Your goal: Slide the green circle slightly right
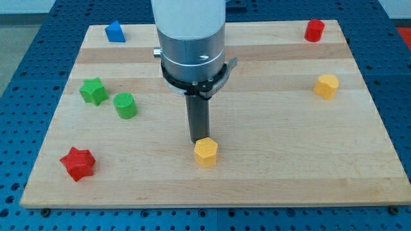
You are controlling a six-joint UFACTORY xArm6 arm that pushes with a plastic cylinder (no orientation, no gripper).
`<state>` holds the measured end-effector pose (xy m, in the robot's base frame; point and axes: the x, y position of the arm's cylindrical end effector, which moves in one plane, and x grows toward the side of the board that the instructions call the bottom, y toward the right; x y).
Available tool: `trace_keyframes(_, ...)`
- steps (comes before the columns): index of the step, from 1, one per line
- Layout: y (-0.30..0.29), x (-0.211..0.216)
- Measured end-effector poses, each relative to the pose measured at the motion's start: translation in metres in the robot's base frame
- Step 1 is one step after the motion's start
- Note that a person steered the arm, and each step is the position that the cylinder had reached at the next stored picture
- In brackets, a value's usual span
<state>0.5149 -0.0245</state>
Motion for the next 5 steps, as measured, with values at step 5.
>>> trace_keyframes(5, 0.001, 0.001)
